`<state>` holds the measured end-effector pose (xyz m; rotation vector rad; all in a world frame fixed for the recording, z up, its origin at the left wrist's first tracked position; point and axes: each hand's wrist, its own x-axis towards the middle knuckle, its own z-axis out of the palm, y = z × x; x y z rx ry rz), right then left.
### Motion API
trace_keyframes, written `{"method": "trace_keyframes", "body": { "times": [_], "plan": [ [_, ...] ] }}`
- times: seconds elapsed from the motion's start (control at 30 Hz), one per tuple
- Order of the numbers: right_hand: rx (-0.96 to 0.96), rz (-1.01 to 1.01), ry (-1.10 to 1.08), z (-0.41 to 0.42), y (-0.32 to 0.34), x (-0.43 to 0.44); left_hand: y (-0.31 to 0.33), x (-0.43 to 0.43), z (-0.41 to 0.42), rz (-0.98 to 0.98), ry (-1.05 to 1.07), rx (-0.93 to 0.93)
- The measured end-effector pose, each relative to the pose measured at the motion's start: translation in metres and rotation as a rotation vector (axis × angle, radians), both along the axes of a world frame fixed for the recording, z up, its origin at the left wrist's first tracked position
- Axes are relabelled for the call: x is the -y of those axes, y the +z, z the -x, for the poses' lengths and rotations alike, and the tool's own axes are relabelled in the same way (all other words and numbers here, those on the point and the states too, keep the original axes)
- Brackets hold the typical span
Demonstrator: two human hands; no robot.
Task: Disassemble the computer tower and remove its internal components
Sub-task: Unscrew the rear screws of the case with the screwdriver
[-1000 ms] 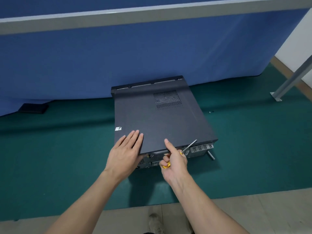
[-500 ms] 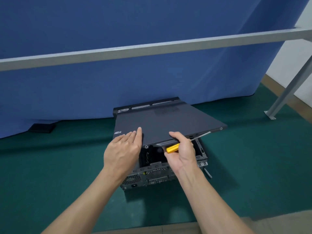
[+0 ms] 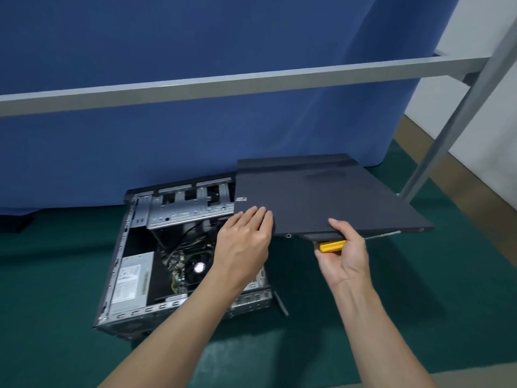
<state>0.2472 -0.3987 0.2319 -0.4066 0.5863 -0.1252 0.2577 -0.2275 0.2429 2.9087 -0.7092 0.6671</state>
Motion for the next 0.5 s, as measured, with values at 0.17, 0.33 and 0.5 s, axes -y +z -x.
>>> {"method": "trace_keyframes", "body": {
  "times": [0.17,0.33,0.5],
  "plan": [
    [-0.052,-0.016,-0.102,-0.005,-0.018,0.077,-0.038,0.041,-0.013,0.198,0.173,-0.152],
    [-0.113,-0.044,-0.156,-0.005,-0.04,0.125,-0.098,0.036,-0.011,0.098,0.348,-0.538],
    [-0.194,-0.063,-0.158,-0.003,-0.07,0.145,-0.126,0.037,-0.009,0.001,0.377,-0.674]
  ]
}}
